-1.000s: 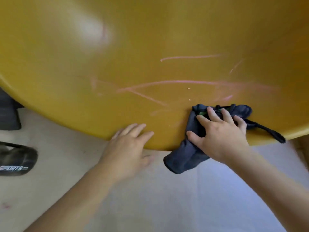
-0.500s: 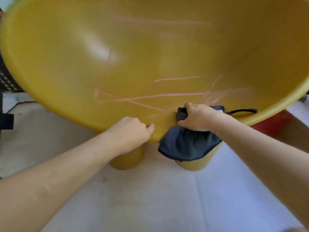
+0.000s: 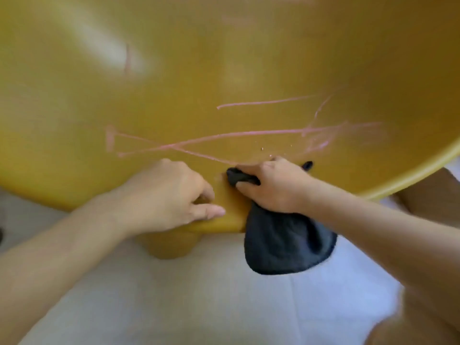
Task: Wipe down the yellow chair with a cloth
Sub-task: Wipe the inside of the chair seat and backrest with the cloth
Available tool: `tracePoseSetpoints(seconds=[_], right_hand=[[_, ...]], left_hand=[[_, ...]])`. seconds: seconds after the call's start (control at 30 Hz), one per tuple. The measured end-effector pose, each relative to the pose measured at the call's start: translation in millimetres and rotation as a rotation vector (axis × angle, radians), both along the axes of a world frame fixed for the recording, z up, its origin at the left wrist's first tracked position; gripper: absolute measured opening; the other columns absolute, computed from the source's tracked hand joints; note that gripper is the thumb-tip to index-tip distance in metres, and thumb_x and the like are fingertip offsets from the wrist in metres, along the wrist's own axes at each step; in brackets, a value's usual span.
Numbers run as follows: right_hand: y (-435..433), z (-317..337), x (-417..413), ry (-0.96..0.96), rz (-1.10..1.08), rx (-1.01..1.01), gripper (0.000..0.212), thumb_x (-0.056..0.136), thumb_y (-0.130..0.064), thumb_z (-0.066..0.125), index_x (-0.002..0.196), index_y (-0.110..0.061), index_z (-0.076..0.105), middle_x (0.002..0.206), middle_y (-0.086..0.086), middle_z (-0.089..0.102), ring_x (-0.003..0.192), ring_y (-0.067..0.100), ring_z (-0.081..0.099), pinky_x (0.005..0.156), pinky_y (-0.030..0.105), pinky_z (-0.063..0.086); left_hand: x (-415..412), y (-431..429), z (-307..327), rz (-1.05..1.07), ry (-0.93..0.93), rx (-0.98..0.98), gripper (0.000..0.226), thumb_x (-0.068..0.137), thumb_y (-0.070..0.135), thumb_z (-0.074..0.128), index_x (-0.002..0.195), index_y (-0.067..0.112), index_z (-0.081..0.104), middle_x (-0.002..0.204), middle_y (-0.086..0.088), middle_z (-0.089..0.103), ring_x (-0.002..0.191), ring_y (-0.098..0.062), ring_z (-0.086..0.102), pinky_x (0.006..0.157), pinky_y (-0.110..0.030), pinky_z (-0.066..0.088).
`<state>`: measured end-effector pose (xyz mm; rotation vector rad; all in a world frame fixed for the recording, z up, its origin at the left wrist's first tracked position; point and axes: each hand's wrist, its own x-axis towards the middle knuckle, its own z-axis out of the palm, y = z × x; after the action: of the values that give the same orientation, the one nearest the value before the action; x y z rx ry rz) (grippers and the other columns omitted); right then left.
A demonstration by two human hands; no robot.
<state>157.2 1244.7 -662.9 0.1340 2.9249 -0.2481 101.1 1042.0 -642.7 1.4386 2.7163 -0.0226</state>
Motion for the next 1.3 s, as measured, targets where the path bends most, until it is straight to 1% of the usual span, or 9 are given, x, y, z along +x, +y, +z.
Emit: tracePoseSetpoints(seconds=[0.1,0.23,0.43,0.63,0.8,0.9,1.03,1.13,1.3], right_hand=[[-48,-10,-8,-0.015,0.197,-0.173,0.045,0.078,-0.045,0.029,0.115,-0.041,0.054,0.114,0.0,0.067,0.111,0.033,0.053,0.095,0.052,0.044],[36,6,14,-0.036,-0.081,0.042,0.04,0.095,-0.047,0.039,0.134,-0.058,0.038,0.139,-0.01,0.053,0.131,0.023,0.036,0.1,0.052,0.035],[63,15,3,-0.072,-0.464,0.22,0.036,0.097,-0.043,0.036,0.13,-0.035,0.049,0.129,0.004,0.057,0.128,0.03,0.034,0.099,0.057,0.031],[-72,-9,-22,-0.04,0.101,-0.149,0.035,0.093,-0.035,0.039,0.127,-0.03,0.046,0.132,-0.007,0.046,0.119,0.03,0.035,0.087,0.05,0.031],[-30,5,-10,-0.041,-0.039,0.061,0.054,0.095,-0.06,0.026,0.137,-0.029,0.039,0.14,-0.002,0.046,0.124,0.029,0.036,0.096,0.048,0.034],[-14,12,0,-0.081,-0.123,0.157,0.064,0.094,-0.063,0.024,0.131,-0.015,0.042,0.127,0.011,0.05,0.119,0.034,0.041,0.098,0.041,0.033],[-18,27,3,-0.149,0.005,-0.526,0.031,0.089,-0.039,0.051,0.103,-0.012,0.061,0.088,0.003,0.059,0.085,0.02,0.055,0.075,0.032,0.043],[-8,35,-1,-0.3,0.035,-0.855,0.027,0.09,-0.022,0.06,0.117,-0.02,0.064,0.083,0.003,0.062,0.072,0.014,0.054,0.065,0.028,0.045],[12,33,-3,-0.289,0.262,-0.48,0.049,0.096,-0.035,0.053,0.143,-0.04,0.04,0.114,-0.014,0.064,0.1,0.007,0.059,0.089,0.022,0.046]], left_hand=[[-4,14,-4,0.117,0.061,0.176,0.043,0.082,0.06,0.041,0.077,0.023,0.061,0.076,-0.002,0.066,0.082,-0.025,0.062,0.067,-0.033,0.048],[8,16,-24,0.052,0.134,0.123,0.041,0.087,0.064,0.037,0.101,0.033,0.058,0.098,0.008,0.061,0.097,-0.021,0.06,0.065,-0.029,0.042],[6,16,-24,0.092,0.099,0.189,0.034,0.092,0.05,0.035,0.114,0.034,0.056,0.11,0.008,0.061,0.101,-0.021,0.061,0.073,-0.029,0.048],[-7,16,-13,0.27,-0.032,0.229,0.003,0.087,0.022,0.043,0.085,0.022,0.041,0.092,0.002,0.059,0.097,-0.028,0.057,0.069,-0.035,0.037],[2,11,-7,0.301,-0.089,0.245,0.027,0.094,0.037,0.041,0.116,0.033,0.056,0.113,0.008,0.061,0.108,-0.019,0.056,0.084,-0.033,0.045],[13,28,-1,0.316,-0.335,0.305,0.035,0.097,0.044,0.034,0.122,0.033,0.056,0.122,0.007,0.061,0.116,-0.019,0.054,0.093,-0.033,0.043],[13,44,3,0.32,-0.47,0.176,0.052,0.092,0.059,0.02,0.114,0.027,0.055,0.119,-0.002,0.059,0.118,-0.025,0.05,0.095,-0.039,0.04],[7,39,-1,0.412,-0.492,0.108,0.05,0.088,0.061,0.03,0.12,0.031,0.054,0.116,-0.002,0.048,0.117,-0.023,0.048,0.096,-0.036,0.041],[-12,32,-2,0.508,-0.433,0.172,0.04,0.075,0.021,0.058,0.111,0.037,0.065,0.115,0.009,0.065,0.106,-0.016,0.06,0.088,-0.032,0.05]])
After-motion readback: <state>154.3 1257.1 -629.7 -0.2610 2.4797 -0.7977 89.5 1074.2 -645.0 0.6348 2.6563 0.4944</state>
